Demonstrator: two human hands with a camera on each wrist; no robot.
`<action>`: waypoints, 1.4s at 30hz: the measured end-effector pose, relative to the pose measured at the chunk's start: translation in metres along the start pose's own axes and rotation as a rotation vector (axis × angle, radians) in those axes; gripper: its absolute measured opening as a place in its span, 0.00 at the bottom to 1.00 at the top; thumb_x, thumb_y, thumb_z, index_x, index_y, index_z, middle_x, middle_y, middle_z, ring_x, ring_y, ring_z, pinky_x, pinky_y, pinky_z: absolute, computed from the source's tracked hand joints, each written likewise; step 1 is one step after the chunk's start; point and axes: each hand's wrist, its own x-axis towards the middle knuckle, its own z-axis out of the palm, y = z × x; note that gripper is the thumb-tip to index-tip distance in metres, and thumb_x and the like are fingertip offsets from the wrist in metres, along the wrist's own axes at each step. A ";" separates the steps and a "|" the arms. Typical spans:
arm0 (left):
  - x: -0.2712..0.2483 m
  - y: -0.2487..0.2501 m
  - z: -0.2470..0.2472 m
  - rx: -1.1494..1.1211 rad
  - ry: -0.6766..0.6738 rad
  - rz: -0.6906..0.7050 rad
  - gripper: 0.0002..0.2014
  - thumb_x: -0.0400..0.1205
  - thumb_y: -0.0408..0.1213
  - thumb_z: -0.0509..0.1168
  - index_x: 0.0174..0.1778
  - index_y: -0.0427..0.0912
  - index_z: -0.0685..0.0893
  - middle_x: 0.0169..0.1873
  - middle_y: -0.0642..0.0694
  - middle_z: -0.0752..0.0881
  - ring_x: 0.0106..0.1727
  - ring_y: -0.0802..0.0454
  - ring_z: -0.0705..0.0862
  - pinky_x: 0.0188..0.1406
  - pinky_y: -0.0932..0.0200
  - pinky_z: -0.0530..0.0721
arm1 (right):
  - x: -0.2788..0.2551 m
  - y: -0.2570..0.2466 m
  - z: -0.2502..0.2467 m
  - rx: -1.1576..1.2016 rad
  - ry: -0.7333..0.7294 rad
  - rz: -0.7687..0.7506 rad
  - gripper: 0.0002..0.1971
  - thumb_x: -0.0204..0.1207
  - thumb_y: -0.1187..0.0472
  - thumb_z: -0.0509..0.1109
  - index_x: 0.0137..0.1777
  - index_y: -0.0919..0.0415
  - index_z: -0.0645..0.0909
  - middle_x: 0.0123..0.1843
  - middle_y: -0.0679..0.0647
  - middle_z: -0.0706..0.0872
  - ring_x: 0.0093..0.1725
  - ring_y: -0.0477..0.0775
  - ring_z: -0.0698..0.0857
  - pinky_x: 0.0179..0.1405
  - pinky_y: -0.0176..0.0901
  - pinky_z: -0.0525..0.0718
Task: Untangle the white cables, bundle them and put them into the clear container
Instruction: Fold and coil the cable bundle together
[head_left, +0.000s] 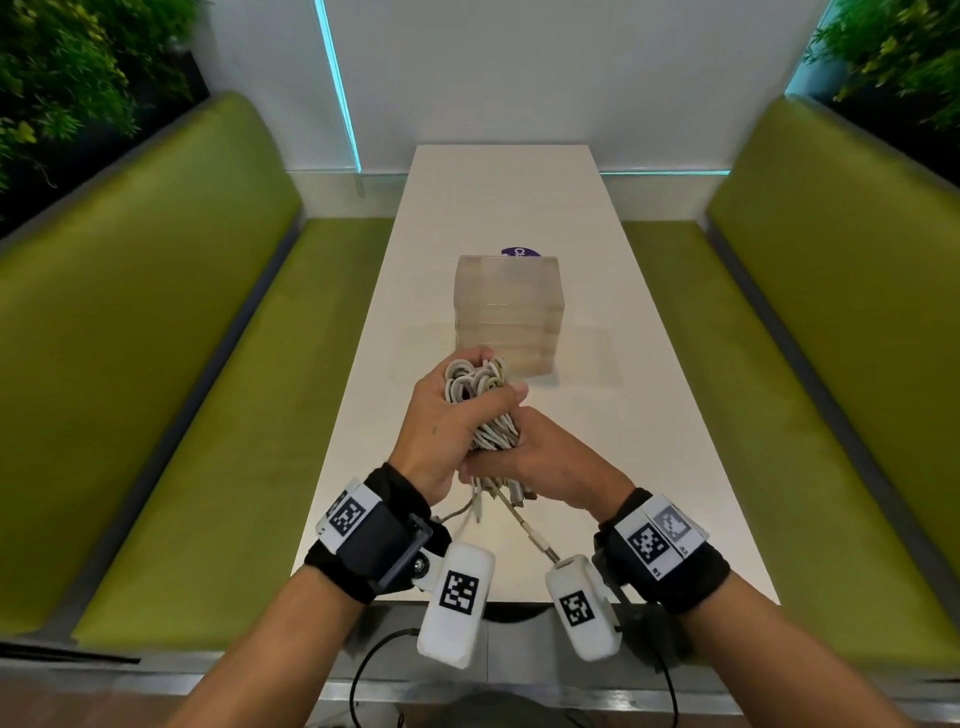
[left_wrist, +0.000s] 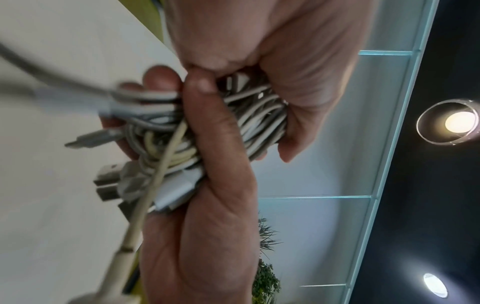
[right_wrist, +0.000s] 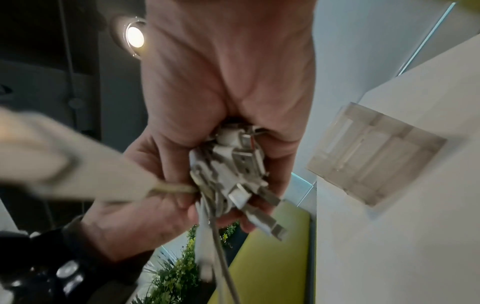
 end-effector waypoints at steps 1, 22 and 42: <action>0.000 0.000 0.000 0.033 -0.009 0.013 0.16 0.67 0.32 0.78 0.47 0.45 0.83 0.37 0.47 0.82 0.42 0.47 0.83 0.48 0.50 0.85 | 0.001 0.001 0.000 -0.006 0.022 0.004 0.06 0.72 0.70 0.71 0.48 0.65 0.83 0.39 0.56 0.88 0.39 0.51 0.86 0.43 0.45 0.83; -0.003 -0.016 -0.046 1.163 -0.531 0.139 0.09 0.84 0.35 0.64 0.55 0.39 0.88 0.48 0.47 0.90 0.50 0.53 0.86 0.51 0.62 0.81 | -0.005 -0.002 -0.042 -0.354 -0.033 0.090 0.08 0.73 0.62 0.73 0.33 0.59 0.79 0.28 0.56 0.80 0.27 0.54 0.75 0.28 0.45 0.75; 0.004 -0.009 -0.046 0.670 0.086 0.078 0.66 0.52 0.68 0.79 0.83 0.54 0.51 0.80 0.49 0.61 0.79 0.54 0.62 0.77 0.50 0.65 | -0.006 0.017 -0.031 0.163 0.260 0.015 0.06 0.70 0.64 0.78 0.42 0.64 0.84 0.32 0.54 0.83 0.34 0.52 0.82 0.35 0.44 0.79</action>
